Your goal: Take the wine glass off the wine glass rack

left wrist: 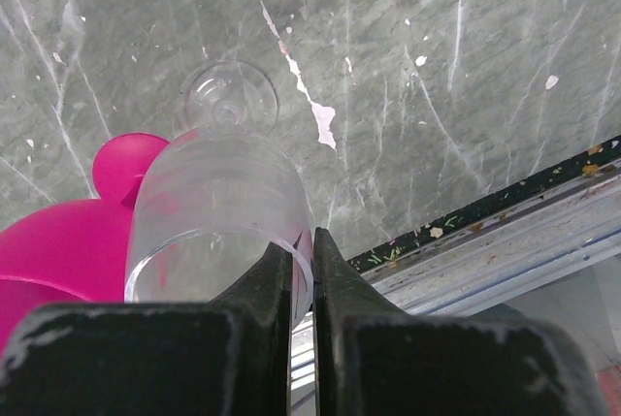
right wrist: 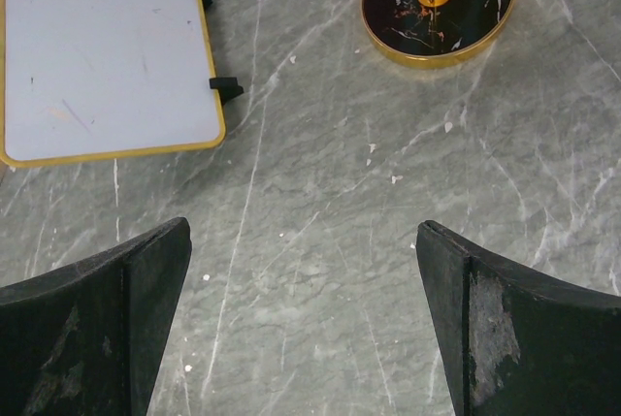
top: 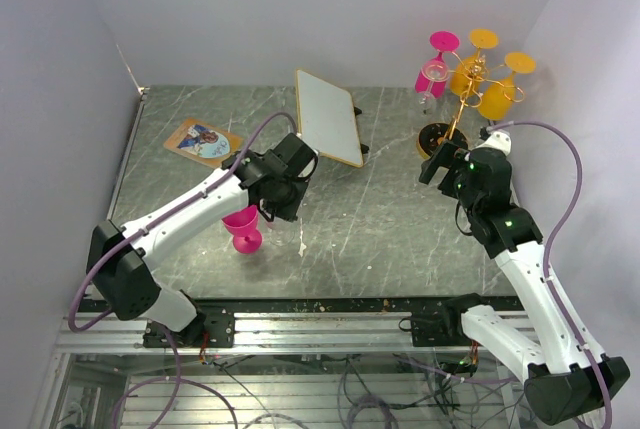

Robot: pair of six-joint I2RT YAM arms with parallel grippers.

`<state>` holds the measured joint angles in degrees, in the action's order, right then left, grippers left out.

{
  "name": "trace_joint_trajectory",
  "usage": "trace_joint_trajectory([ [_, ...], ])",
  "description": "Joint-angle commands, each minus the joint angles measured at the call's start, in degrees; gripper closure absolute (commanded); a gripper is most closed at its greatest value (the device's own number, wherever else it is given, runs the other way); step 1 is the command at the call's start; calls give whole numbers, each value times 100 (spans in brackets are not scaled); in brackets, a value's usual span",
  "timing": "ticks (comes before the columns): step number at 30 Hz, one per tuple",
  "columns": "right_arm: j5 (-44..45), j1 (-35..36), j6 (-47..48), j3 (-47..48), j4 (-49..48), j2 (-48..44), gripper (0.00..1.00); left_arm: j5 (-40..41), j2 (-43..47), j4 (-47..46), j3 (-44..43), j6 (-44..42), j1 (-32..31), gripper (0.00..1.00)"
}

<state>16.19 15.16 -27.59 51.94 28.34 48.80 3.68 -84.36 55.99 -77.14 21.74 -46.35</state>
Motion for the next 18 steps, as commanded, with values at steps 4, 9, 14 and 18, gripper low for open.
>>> trace_joint_trajectory([
  [4,-10,-21,18,-34,-70,-85,0,-26,78,-62,118,-12,-32,88],
  [9,24,-18,24,12,-14,-95,0,112,79,19,-2,-66,-28,71],
  [14,37,-22,73,128,86,-52,0,382,350,-15,-471,-184,-31,52],
  [18,44,-21,83,156,189,-51,0,688,620,-274,-1061,-406,-23,38],
])
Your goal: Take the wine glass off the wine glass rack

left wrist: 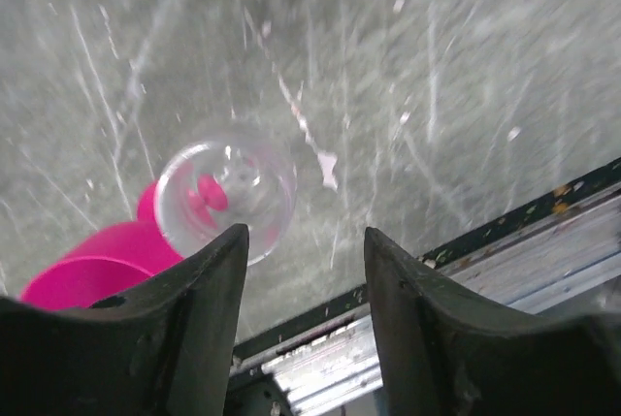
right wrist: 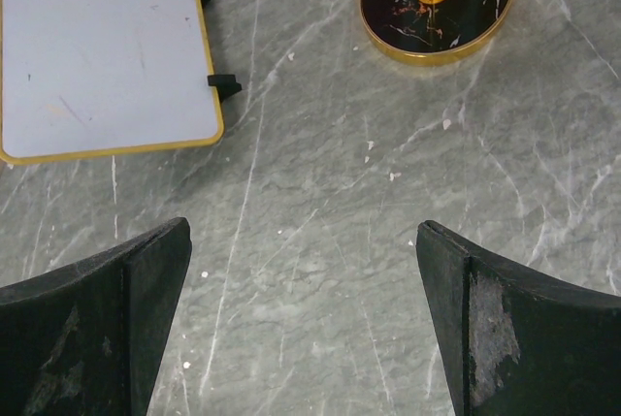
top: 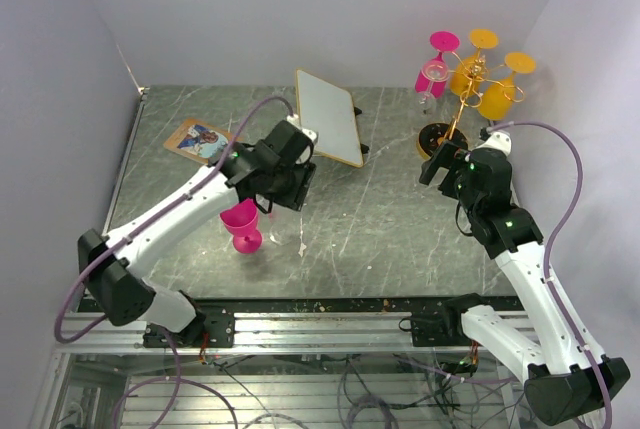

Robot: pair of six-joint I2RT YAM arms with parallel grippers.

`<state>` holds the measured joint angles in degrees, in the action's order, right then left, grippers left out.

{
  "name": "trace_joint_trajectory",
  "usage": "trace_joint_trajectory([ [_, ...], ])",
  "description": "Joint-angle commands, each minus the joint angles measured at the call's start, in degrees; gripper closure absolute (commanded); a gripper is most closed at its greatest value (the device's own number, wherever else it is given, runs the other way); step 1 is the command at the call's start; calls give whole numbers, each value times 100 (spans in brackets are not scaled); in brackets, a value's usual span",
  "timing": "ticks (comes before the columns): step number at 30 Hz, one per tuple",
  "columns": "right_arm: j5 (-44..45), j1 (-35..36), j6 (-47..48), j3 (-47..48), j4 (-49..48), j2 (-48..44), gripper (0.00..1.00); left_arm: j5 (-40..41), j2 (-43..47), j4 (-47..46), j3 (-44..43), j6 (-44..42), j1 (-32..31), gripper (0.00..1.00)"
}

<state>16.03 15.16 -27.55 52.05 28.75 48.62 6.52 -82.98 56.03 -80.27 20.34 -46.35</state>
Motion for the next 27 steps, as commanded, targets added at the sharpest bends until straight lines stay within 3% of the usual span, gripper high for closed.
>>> trace_joint_trajectory([
  [1,51,-22,79,155,187,-38,0,444,521,-330,-911,-332,-20,36],
  [7,120,-19,94,364,531,-36,0,454,572,-1052,-1944,-695,-14,28],
  [10,220,-21,58,469,678,-36,0,257,656,-1849,-2248,-947,-17,27],
  [18,465,-15,-376,1278,1251,347,1,251,1276,-4622,-994,-1532,59,21],
  [27,1166,-19,-947,2395,1214,1213,0,155,1787,-5374,548,-1520,183,21],
])
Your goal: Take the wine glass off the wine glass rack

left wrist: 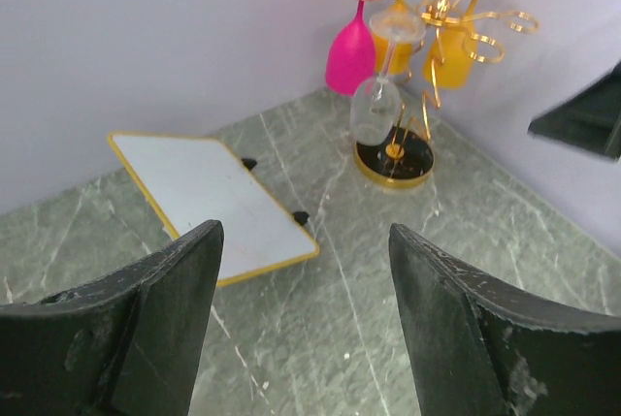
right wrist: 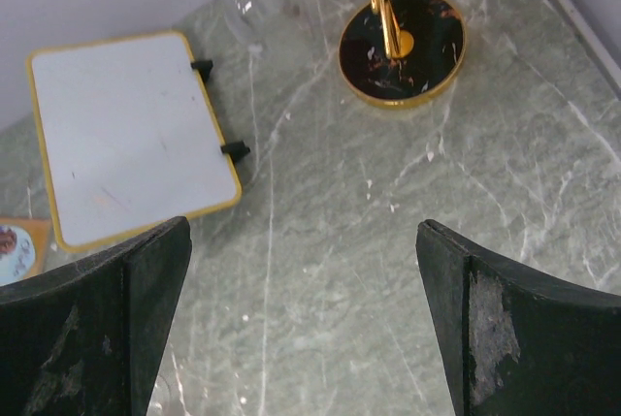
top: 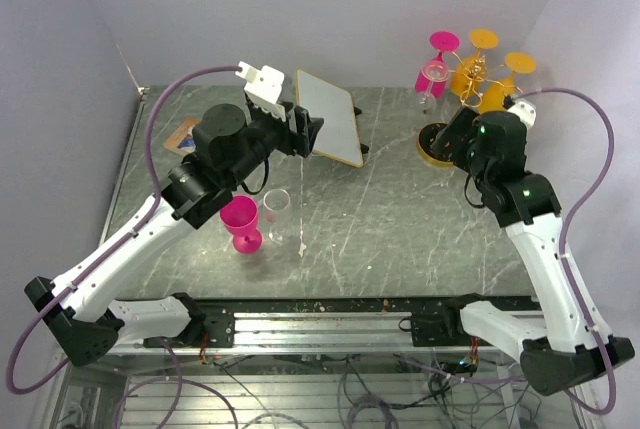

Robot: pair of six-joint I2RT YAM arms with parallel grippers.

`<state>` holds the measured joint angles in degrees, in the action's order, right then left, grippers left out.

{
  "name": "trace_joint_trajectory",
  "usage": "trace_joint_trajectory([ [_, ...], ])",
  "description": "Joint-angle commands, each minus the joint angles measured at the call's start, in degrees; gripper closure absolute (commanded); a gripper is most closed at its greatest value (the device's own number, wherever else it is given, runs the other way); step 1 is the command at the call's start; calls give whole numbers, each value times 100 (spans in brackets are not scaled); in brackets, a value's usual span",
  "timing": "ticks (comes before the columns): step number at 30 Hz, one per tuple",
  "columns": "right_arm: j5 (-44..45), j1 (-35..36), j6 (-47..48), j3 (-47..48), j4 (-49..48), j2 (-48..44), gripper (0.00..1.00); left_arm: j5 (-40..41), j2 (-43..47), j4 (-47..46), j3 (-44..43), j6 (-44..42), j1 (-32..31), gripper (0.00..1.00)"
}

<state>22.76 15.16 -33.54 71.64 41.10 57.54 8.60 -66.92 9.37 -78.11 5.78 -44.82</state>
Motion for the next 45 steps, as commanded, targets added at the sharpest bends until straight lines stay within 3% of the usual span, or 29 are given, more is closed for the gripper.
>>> trace_joint_trajectory([
  [1,571,-21,-427,564,-43,473,0,-81,226,-808,438,-23,32,21],
  [7,837,-28,-1000,1403,-300,1295,1,-155,179,-997,705,-121,86,22],
  [16,425,-216,-1561,2304,-960,2491,3,150,191,-1071,835,-413,85,21],
  [22,-225,-625,-908,3516,-539,3657,16,316,185,-1137,915,-541,109,21],
  [29,-1099,-969,368,3961,-726,4194,18,166,176,-1139,896,-477,238,21],
  [45,-2036,-1323,468,4271,-733,4667,37,-8,-3,-1094,843,-370,321,21],
])
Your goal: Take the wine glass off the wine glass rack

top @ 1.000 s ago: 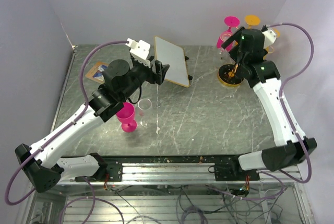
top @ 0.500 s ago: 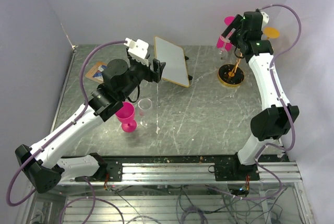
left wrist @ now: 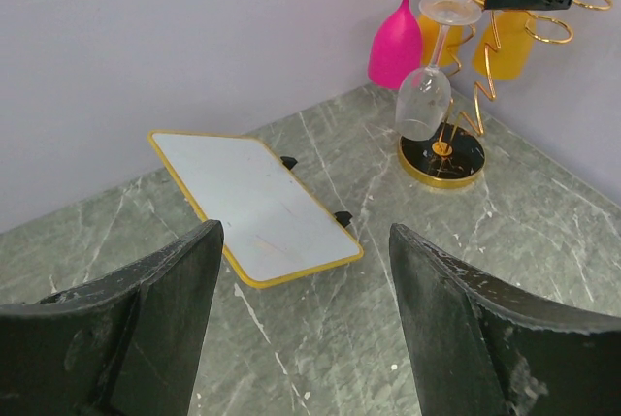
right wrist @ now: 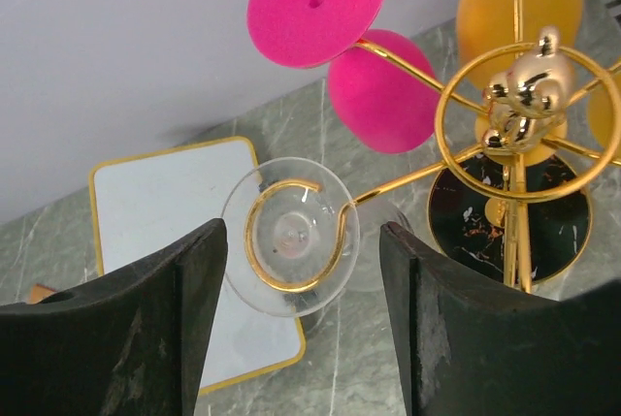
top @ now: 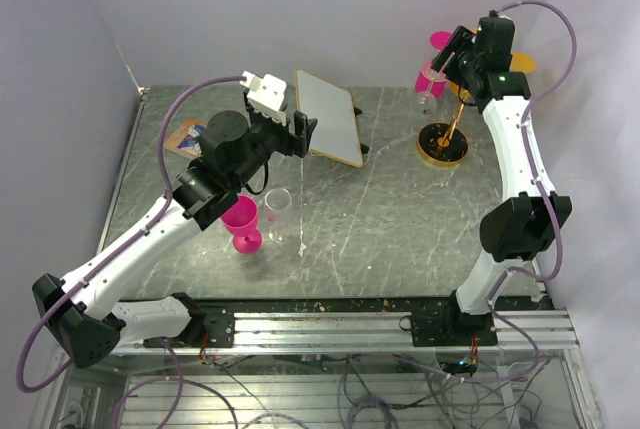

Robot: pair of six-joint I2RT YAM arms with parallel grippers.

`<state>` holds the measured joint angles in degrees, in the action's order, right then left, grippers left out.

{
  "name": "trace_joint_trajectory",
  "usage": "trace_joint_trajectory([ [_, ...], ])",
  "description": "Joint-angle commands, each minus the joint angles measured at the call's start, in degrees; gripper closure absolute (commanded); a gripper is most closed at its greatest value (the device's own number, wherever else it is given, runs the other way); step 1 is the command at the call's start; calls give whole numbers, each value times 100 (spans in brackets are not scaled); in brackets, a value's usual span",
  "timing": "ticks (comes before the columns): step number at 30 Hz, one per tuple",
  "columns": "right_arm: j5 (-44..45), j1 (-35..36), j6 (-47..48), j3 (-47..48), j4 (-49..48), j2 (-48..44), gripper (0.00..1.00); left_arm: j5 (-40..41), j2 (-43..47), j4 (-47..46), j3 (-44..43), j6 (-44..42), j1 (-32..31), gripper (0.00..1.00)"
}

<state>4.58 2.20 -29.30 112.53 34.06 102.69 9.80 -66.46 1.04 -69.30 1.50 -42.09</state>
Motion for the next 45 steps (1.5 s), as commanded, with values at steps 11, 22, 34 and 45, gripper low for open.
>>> trace_joint_trajectory([
  [11,-89,-92,37,43,-64,177,45,-202,-96,-244,-48,107,84,21],
  [22,-340,-176,-120,70,-33,340,60,-179,-56,-259,-40,113,121,20],
  [34,-269,-183,-151,246,178,472,77,-283,-44,-249,-59,174,193,21],
  [45,-53,-193,-112,206,230,350,92,-313,-67,-273,-41,224,249,21],
])
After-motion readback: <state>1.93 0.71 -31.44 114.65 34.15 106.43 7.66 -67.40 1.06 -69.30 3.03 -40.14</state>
